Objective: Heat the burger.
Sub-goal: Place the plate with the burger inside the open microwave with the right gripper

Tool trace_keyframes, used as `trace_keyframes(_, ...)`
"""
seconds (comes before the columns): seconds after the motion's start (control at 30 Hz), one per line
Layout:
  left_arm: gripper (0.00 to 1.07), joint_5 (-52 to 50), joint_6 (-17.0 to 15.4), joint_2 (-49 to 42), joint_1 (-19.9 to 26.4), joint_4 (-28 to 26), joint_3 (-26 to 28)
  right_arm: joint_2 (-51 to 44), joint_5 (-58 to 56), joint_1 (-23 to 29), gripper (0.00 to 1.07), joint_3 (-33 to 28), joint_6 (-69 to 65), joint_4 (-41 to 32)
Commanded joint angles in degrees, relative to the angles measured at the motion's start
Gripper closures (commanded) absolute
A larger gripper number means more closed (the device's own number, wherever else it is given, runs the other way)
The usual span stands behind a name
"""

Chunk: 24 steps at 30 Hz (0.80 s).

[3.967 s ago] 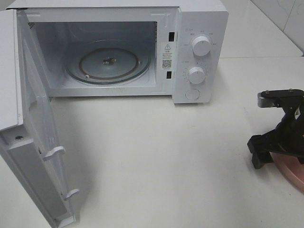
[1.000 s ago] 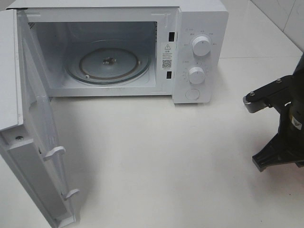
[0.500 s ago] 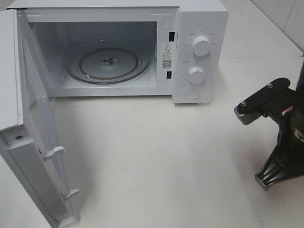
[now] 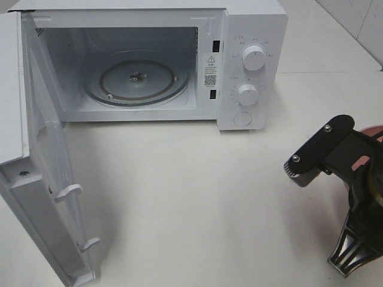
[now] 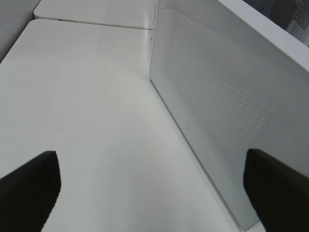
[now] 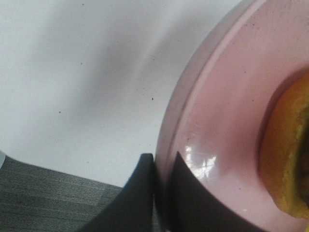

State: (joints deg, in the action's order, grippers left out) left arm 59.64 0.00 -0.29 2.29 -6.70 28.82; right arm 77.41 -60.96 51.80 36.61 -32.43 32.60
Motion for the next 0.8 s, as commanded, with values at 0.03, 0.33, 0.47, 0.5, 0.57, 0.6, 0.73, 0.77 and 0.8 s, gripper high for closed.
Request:
trace_keyframes(0.03,0.09,-0.5,0.0,0.1,0.2,-0.3,0.0,-0.3,-3.8,2.3,1.07,-0.4,0.3,2.7)
trace_keyframes(0.33,0.09,-0.5,0.0,0.1,0.2,-0.3,0.0,-0.3,-6.5,9.6,1.07,-0.4,-2.0,2.7)
trace_keyframes(0.47,0.09,-0.5,0.0,0.1,0.2,-0.3,0.0,-0.3,-6.5,13.6,1.07,-0.4,-2.1,2.8)
trace_keyframes(0.5,0.09,-0.5,0.0,0.1,0.2,-0.3,0.0,-0.3,-6.5,13.6,1.07,-0.4,-2.1,2.8)
trace_keyframes(0.57,0.09,-0.5,0.0,0.1,0.2,-0.3,0.0,-0.3,-6.5,15.2,1.07,-0.4,-2.1,3.0)
trace_keyframes(0.6,0.09,-0.5,0.0,0.1,0.2,-0.3,0.0,-0.3,-6.5,15.2,1.07,-0.4,-2.1,3.0)
trace_keyframes(0.73,0.09,-0.5,0.0,0.1,0.2,-0.3,0.0,-0.3,-6.5,17.3,1.07,-0.4,-2.5,4.5)
trace_keyframes(0.77,0.09,-0.5,0.0,0.1,0.2,-0.3,0.0,-0.3,-6.5,17.3,1.07,-0.4,-2.5,4.5)
trace_keyframes(0.8,0.09,-0.5,0.0,0.1,0.2,-0.3,0.0,-0.3,-6.4,17.6,1.07,-0.4,-2.5,4.9)
